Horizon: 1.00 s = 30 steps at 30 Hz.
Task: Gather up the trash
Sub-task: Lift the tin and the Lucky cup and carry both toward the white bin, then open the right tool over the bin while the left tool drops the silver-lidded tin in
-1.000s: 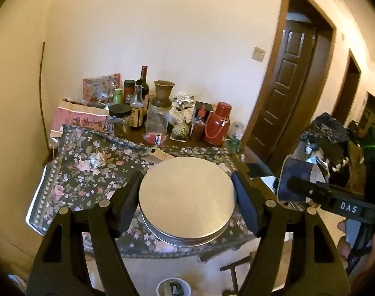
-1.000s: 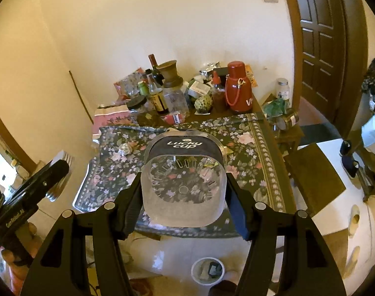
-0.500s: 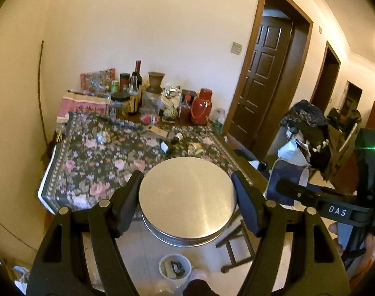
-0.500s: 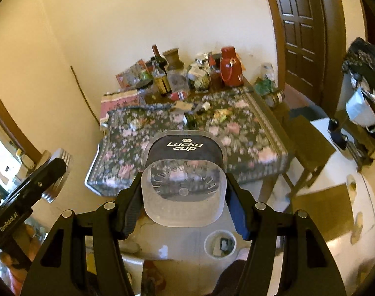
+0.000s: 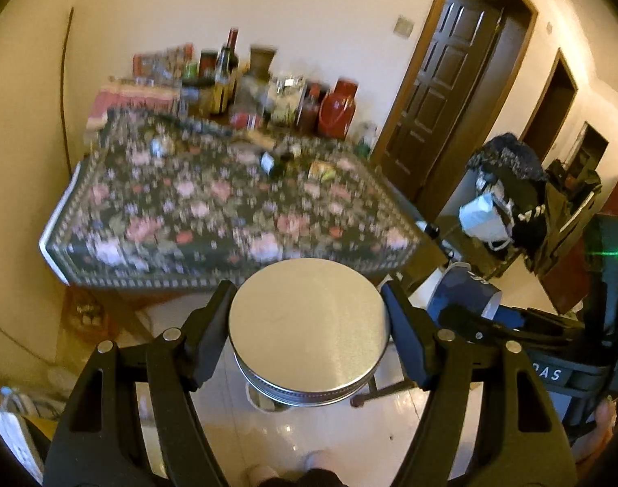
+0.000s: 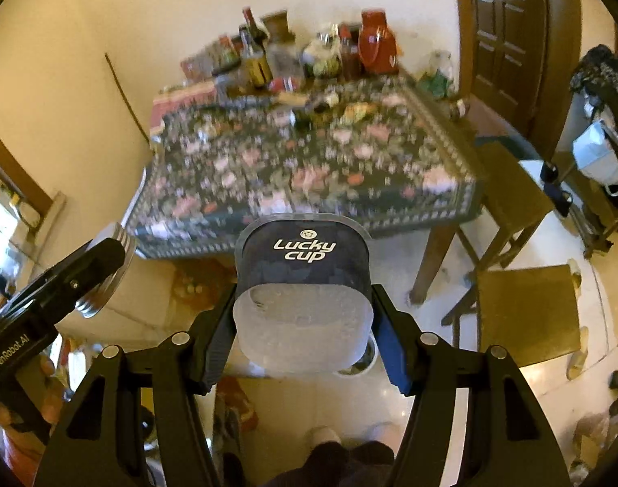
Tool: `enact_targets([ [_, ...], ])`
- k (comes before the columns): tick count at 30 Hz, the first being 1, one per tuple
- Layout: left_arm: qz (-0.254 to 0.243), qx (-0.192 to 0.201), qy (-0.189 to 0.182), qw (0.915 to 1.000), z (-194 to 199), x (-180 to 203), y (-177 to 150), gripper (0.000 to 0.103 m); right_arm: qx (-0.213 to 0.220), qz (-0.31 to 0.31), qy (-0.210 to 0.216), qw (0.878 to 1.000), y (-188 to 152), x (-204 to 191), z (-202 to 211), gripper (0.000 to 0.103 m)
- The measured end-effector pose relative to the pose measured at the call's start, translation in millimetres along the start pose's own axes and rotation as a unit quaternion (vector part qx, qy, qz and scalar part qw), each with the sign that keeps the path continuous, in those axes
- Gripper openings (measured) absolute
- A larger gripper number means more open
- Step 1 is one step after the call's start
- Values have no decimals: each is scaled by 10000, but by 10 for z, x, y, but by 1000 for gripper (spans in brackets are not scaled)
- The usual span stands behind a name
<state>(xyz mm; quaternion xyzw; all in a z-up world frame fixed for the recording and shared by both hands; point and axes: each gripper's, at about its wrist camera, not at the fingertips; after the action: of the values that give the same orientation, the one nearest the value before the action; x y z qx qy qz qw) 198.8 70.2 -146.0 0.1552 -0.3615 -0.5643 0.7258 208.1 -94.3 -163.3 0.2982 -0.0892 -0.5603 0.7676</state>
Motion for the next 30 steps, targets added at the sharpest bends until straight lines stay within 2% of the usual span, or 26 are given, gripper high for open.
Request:
enact_targets([
  [3,172,-259,115,9995,-306,-40,-162,71,-292,80,105,9995,-107,147,-344,59],
  [10,585,-598,421,9956,-1143,-274,-630,71,-852,205,205,9959,-423,485,-1161,59],
  [17,963,-799,734,9894,-2042,-704,-1202,71,-1456,520,274,9876,-949,708,-2325,59],
  [25,1150,-1084,1071,9816,-2928,-1302,-1932,71,-1684,541,500,9830,-1437,729,-3422,59],
  [30,1435,-1210,1071,9764,-3301,-1597,-2280,71,-1885,661,573,9782,-1623,681,-3858,60],
])
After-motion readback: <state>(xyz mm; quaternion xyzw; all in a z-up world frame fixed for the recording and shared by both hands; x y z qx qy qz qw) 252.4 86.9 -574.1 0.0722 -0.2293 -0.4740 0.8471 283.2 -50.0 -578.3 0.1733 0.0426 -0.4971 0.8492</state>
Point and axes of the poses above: each gripper's, at about its wrist camera, not at the fingertips, and z roughly against the way its jaws point, x to its right, y to its top, and after that the axes turned 8 degrees about z, right-handed
